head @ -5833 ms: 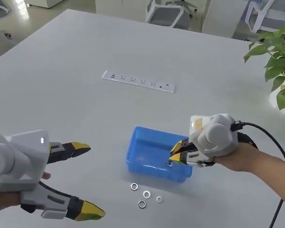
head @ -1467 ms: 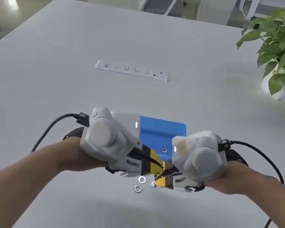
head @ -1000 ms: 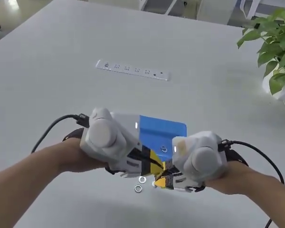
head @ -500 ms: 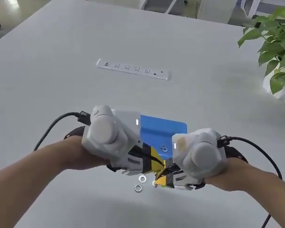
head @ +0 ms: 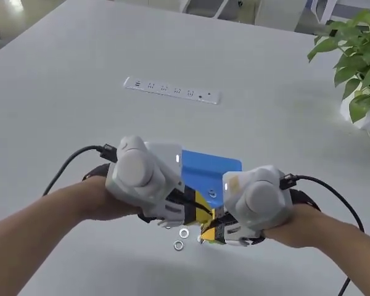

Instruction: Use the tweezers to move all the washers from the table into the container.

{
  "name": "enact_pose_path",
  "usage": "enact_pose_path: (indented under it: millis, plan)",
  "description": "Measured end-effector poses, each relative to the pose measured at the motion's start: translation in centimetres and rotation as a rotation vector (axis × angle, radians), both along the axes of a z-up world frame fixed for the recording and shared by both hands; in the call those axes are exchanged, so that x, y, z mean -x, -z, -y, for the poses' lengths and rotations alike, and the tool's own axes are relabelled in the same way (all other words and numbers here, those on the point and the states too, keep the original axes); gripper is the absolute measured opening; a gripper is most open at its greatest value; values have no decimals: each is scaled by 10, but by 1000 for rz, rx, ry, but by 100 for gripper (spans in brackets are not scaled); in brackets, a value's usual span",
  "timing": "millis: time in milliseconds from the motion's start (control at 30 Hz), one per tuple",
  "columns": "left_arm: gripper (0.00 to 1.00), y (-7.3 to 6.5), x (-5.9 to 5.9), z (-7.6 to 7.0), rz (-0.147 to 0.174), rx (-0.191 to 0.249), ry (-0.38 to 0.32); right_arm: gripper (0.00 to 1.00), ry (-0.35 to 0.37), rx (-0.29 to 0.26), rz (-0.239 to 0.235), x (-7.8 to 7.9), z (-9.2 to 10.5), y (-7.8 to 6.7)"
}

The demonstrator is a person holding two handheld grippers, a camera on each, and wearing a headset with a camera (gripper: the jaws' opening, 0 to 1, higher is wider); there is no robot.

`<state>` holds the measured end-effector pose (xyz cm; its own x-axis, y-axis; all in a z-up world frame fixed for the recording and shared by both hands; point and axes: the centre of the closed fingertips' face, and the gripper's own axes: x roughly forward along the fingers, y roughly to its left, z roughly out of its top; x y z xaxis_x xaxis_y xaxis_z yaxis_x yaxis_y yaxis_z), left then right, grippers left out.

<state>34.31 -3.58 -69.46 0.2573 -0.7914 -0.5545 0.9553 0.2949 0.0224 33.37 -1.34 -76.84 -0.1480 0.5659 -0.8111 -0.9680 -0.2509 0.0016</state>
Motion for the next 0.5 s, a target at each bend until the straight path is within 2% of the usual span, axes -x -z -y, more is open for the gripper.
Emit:
enact_pose_path:
  millis: [500]
  plan:
    - [5, 1, -1, -1, 3, -2, -1, 6, 40, -11, -32, 2, -1, 0]
